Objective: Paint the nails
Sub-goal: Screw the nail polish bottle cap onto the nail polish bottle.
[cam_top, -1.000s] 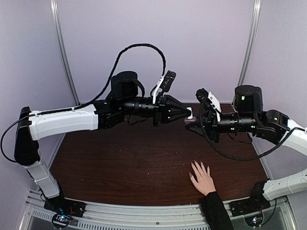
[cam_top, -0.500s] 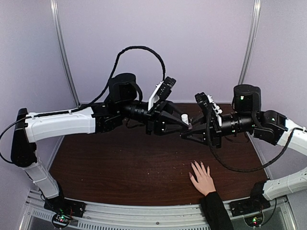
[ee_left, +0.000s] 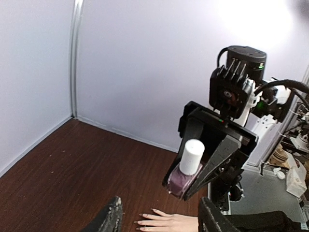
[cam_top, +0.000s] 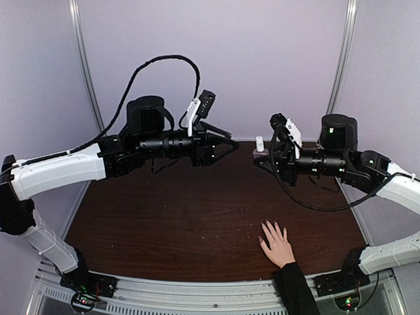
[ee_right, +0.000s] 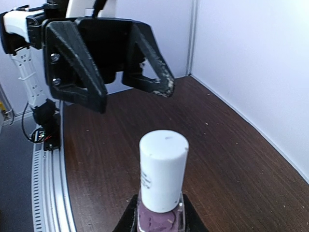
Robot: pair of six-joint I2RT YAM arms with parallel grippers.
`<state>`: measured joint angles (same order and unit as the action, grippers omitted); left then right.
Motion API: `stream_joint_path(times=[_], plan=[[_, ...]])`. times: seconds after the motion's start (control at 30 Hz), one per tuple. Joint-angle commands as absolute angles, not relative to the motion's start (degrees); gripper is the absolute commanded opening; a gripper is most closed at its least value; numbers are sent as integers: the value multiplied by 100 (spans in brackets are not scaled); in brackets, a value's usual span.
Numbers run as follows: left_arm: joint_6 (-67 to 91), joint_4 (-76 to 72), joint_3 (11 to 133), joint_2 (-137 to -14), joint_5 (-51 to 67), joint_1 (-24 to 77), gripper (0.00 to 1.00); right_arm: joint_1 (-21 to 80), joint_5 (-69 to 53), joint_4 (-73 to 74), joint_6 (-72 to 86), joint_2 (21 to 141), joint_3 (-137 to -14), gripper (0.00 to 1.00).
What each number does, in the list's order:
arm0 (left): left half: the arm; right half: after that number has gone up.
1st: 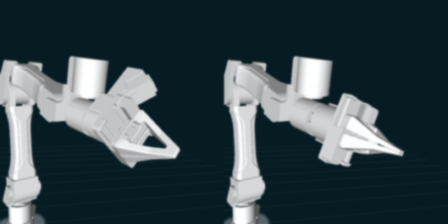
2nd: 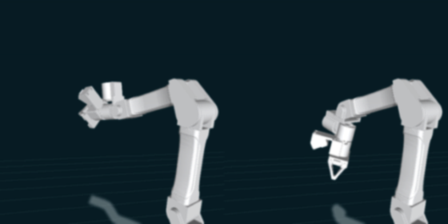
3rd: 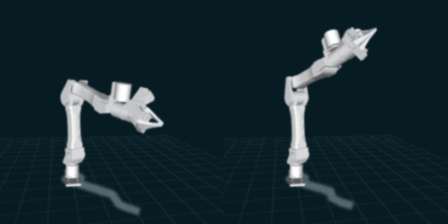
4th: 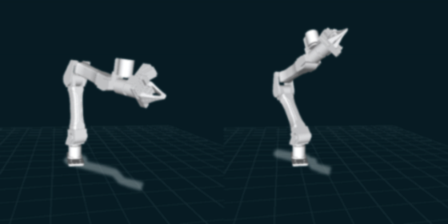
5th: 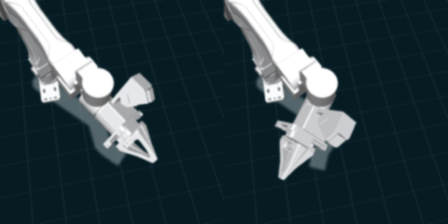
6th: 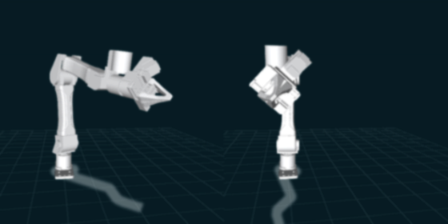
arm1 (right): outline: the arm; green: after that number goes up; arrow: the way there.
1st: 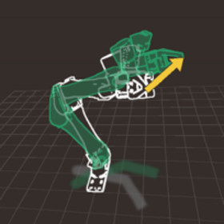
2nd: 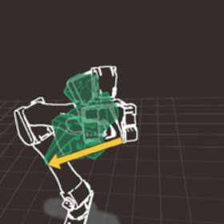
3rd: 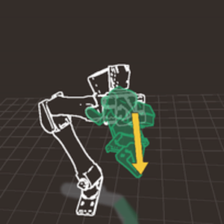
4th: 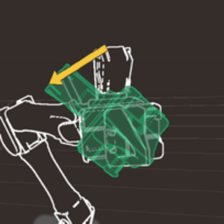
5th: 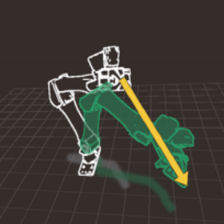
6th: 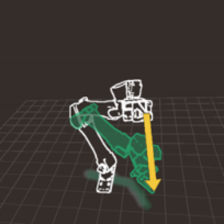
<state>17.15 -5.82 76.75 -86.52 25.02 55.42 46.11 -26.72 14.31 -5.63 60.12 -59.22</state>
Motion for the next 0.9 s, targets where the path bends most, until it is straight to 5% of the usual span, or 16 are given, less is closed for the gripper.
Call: stream_joint_path(times=[0.0,0.87], plan=[[1775,-203,7714,-8585,1351,5518,55,4534,-1605,1405,-362,6080,-5952,0],[2203,-390,7431,-8681,1461,5524,53,4533,-1265,1656,-9,6652,-6265,0]])
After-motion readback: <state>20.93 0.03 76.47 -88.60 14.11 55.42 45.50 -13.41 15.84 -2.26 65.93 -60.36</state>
